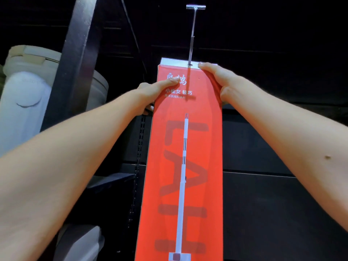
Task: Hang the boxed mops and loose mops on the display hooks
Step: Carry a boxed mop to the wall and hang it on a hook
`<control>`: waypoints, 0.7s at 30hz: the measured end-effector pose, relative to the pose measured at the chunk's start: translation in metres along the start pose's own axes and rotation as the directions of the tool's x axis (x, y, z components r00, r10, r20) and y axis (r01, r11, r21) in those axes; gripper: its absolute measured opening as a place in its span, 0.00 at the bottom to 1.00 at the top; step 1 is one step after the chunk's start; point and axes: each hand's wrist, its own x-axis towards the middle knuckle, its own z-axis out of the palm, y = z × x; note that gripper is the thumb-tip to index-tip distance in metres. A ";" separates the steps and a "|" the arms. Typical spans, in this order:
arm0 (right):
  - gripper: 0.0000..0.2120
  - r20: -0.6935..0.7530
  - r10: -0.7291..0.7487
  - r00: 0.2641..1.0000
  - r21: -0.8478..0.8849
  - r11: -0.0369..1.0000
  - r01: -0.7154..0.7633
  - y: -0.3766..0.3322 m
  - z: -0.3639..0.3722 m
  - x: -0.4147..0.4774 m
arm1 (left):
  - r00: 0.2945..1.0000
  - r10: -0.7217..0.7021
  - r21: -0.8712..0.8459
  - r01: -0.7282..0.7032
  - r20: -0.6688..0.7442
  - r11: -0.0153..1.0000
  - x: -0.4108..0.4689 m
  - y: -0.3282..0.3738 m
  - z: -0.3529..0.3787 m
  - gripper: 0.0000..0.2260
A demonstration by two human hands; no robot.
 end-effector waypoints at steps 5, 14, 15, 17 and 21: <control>0.14 0.033 0.055 0.998 0.030 0.998 -0.056 0.020 0.000 0.036 | 1.000 -0.018 -0.024 0.018 0.005 1.000 0.035 -0.024 0.012 0.37; 0.14 0.071 0.099 0.993 0.108 0.988 -0.106 0.061 0.001 0.083 | 0.999 -0.034 -0.062 0.036 0.040 0.997 0.069 -0.064 0.038 0.21; 0.16 0.056 0.095 0.994 0.108 0.989 -0.101 0.065 0.001 0.088 | 0.998 -0.040 -0.069 0.043 0.048 0.997 0.071 -0.068 0.041 0.21; 0.24 0.017 0.093 0.996 0.103 0.990 -0.094 0.073 0.003 0.097 | 0.997 -0.051 -0.092 0.056 0.055 0.994 0.076 -0.075 0.043 0.22; 0.29 -0.051 0.084 0.995 0.119 0.990 -0.078 0.085 0.006 0.110 | 0.996 -0.064 -0.092 0.070 0.065 0.993 0.086 -0.087 0.046 0.25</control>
